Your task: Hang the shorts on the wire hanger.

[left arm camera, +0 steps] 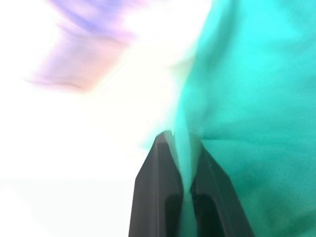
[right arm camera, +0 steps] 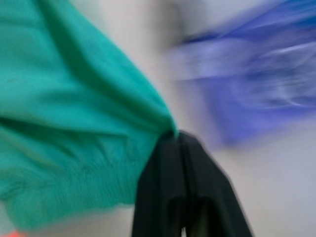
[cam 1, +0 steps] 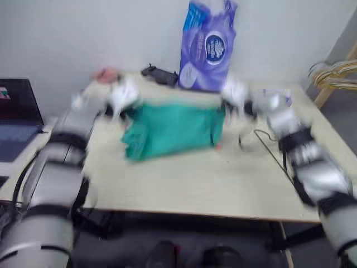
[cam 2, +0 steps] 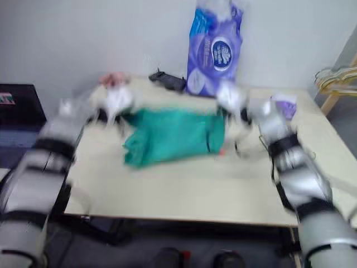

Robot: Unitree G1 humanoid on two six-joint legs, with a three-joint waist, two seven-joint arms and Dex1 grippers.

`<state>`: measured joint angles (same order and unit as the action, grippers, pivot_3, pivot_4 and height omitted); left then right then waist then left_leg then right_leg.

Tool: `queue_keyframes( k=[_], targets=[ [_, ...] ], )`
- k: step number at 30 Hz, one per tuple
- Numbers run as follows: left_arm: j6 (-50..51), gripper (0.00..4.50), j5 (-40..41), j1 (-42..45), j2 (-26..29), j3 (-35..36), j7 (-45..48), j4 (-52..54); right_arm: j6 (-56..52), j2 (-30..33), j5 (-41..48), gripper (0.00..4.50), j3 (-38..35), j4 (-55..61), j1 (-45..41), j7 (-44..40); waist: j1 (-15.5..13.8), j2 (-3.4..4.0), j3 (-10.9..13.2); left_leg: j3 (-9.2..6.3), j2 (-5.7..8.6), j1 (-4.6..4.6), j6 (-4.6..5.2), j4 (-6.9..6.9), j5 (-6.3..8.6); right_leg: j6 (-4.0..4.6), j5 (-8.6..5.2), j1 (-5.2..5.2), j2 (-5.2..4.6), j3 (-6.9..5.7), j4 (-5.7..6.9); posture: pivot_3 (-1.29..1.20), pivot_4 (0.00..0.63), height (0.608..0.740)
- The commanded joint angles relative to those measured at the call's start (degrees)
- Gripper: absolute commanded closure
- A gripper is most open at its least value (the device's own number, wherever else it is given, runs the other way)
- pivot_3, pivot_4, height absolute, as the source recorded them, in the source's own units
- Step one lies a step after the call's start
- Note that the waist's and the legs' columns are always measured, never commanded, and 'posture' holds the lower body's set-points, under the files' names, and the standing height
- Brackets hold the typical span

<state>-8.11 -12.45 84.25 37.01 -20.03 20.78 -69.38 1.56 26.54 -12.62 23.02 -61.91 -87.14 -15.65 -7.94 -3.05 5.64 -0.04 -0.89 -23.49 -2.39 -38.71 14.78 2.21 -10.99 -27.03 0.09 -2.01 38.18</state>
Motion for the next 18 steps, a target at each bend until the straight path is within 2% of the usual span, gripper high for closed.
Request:
queue_keyframes(
  k=[1, 2, 4, 6, 7, 9, 10, 12, 14, 16, 18],
  targets=[
    [-6.75, 4.47, -0.89, 16.24, 7.63, 8.08, -19.48, -6.90, 15.37, 6.38, -4.90, 4.50, -3.83, -10.07, -8.25, 20.40, 0.52, -0.47, -0.54, 0.18, 0.08, -0.66, -0.27, 0.22, 0.12, 0.04, -0.09, -0.64, 0.03, 0.16, -0.01, 0.16, 0.000, 0.740],
    [-8.02, 4.47, -1.15, 17.68, 8.21, 8.45, -17.59, -7.39, 18.80, 6.06, -5.30, 4.50, -3.48, -10.42, -8.05, 18.23, 1.09, -0.24, -1.22, 0.43, 0.07, -0.79, -0.33, 0.94, 0.25, 0.08, -0.19, -1.11, -0.07, 0.36, -0.33, 0.16, 0.000, 0.740],
    [-9.24, 4.47, -0.56, 17.45, 8.35, 9.72, -10.31, -7.99, 23.00, 4.71, -4.21, 4.50, -4.22, -10.25, -4.15, 12.44, 2.39, 0.68, -2.74, 0.79, 0.10, -0.11, -0.44, 1.28, 0.83, -0.09, -0.47, -0.82, -0.22, 0.63, -0.44, 0.16, 0.000, 0.740],
    [-9.66, 4.47, -1.00, 12.92, 7.88, 9.46, -0.57, -8.30, 25.62, 3.47, -2.50, 4.50, -5.31, -9.29, 1.23, 6.39, 3.49, 1.50, -3.54, 1.05, 0.40, 1.81, 1.19, 1.92, 1.87, -0.99, -1.61, 1.42, -0.64, 0.44, -1.28, 0.16, 0.000, 0.740],
    [-9.53, 4.47, -0.96, 9.74, 7.84, 9.37, 5.72, -8.35, 26.18, 2.78, -1.10, 4.50, -6.10, -8.61, 3.80, 1.61, 3.80, 1.52, -3.58, 1.50, 0.59, 2.26, 1.38, 1.65, 2.51, -1.36, -2.51, 2.01, -0.68, 0.20, -1.30, 0.17, 0.005, 0.740],
    [-8.78, 4.47, -0.82, 4.45, 8.10, 9.41, 15.51, -8.13, 26.30, 2.21, 1.38, 4.50, -8.20, -6.79, 7.48, -4.52, 4.51, 1.62, -3.41, 1.80, 1.11, 2.68, 1.66, 1.61, 2.48, -1.57, -2.68, 2.28, -1.05, 0.64, -1.04, 0.17, 0.019, 0.740],
    [-9.28, 4.47, -0.78, 1.46, 8.48, 9.25, 20.65, -7.81, 25.55, 2.03, 2.13, 4.50, -8.44, -5.65, 9.45, -8.55, 5.01, 1.62, -3.24, 1.78, 1.18, 2.59, 1.75, 1.40, 2.41, -1.64, -2.65, 2.26, -1.14, 0.77, -0.87, 0.17, 0.019, 0.740],
    [-11.22, 4.47, -0.13, -5.12, 9.63, 9.46, 28.93, -6.64, 24.52, 2.07, 3.61, 4.50, -8.50, -0.72, 14.90, -15.71, 5.47, 1.46, -2.96, 1.63, 1.18, 1.76, 1.78, 0.48, 2.38, -1.72, -2.57, 1.54, -1.14, 0.83, -0.01, 0.17, 0.030, 0.740],
    [-14.17, 4.47, 1.20, -13.50, 11.48, 9.81, 39.00, -4.48, 19.77, 3.10, 4.31, 4.50, -7.50, 7.45, 22.34, -23.00, 6.28, 1.36, -2.91, 1.33, 1.01, 1.33, 1.77, 0.08, 2.38, -1.72, -2.39, 1.33, -1.19, 0.82, 0.03, 0.17, 0.042, 0.740],
    [-15.94, 4.47, 4.79, -29.10, 13.96, 10.54, 50.00, 2.24, 9.17, 5.51, 8.19, 4.50, -6.22, 26.55, 36.68, -31.78, 6.69, 1.40, -2.92, 1.13, 1.00, 1.47, 1.83, 0.06, 2.43, -1.72, -2.38, 1.53, -1.24, 0.80, -0.10, 0.16, 0.053, 0.740],
    [-14.63, 4.47, 7.74, -39.87, 15.79, 11.53, 54.51, 10.65, 2.15, 7.55, 9.67, 4.50, -6.17, 40.54, 45.61, -35.63, 6.84, 1.50, -2.85, 1.07, 0.94, 1.78, 2.13, -0.01, 2.64, -1.70, -2.41, 1.79, -1.27, 0.88, -0.04, 0.16, 0.059, 0.740]
  ],
)
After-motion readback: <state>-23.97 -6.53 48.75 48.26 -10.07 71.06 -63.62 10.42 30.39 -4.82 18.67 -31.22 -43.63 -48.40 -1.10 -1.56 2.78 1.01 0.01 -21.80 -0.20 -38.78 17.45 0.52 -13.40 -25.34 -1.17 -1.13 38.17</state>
